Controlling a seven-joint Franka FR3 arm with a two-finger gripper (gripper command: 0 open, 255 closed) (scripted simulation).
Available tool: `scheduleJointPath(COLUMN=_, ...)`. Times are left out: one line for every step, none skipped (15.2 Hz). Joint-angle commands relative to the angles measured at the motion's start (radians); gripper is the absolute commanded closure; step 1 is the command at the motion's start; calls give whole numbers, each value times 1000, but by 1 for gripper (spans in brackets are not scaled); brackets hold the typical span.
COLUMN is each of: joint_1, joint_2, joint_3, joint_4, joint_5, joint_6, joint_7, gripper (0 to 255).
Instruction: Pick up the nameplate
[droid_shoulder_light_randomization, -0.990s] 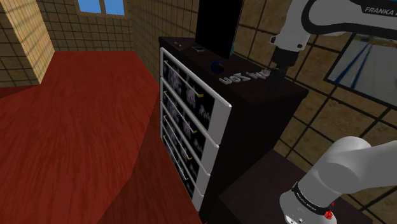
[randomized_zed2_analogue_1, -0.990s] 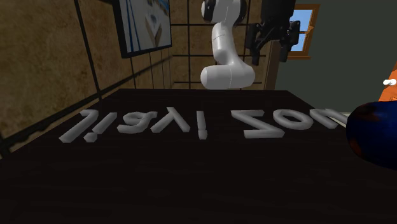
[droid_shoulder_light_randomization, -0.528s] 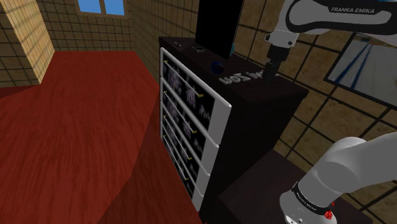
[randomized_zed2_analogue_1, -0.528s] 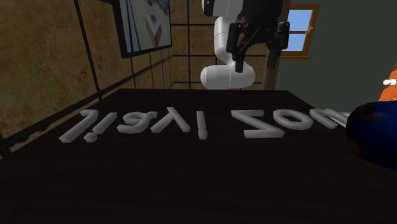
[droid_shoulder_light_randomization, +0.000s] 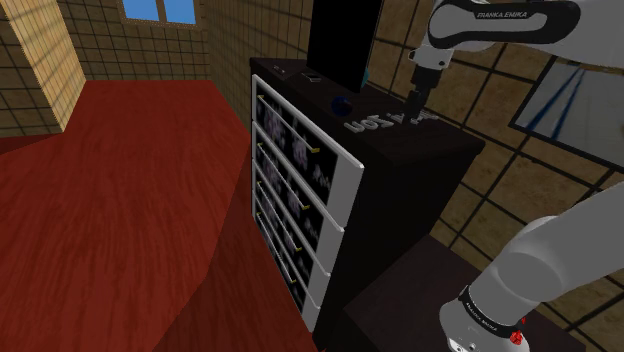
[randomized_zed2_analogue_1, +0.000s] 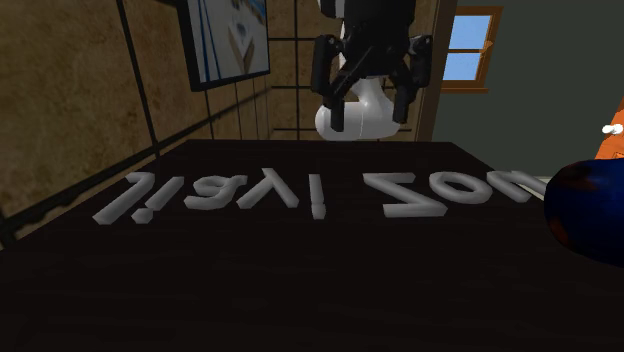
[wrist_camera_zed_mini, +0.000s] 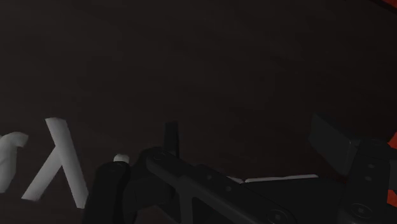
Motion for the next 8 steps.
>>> scheduleJointPath(joint_1=-7, joint_2=72, joint_3=-23, joint_4=72, joint_5=2, joint_6=6, joint_7=-40, gripper=0)
scheduleJointPath(joint_1=-11, joint_2=106, joint_3=-33, joint_4=106, joint_5=4, joint_6=9, joint_7=-58, gripper=0)
scheduleJointPath(joint_1=-15, joint_2=140, joint_3=-43, joint_4=141, joint_5=8, joint_6=11, joint_7=-77, gripper=0)
scheduleJointPath(joint_1=-20, joint_2=175, joint_3=-53, joint_4=177, joint_5=13, joint_6=12, joint_7=-95, gripper=0)
scheduleJointPath(joint_1=-25, joint_2=211, joint_3=-62, joint_4=215, joint_5=18, joint_6=12, joint_7=-114, gripper=0)
scheduleJointPath(joint_1=-30, joint_2=247, joint_3=-70, joint_4=255, joint_5=25, joint_6=11, joint_7=-132, gripper=0)
scheduleJointPath(joint_1=-37, joint_2=285, joint_3=-78, joint_4=297, joint_5=32, joint_6=8, joint_7=-150, gripper=0)
scheduleJointPath(joint_1=-43, joint_2=323, joint_3=-86, joint_4=341, joint_5=41, joint_6=4, joint_7=-168, gripper=0)
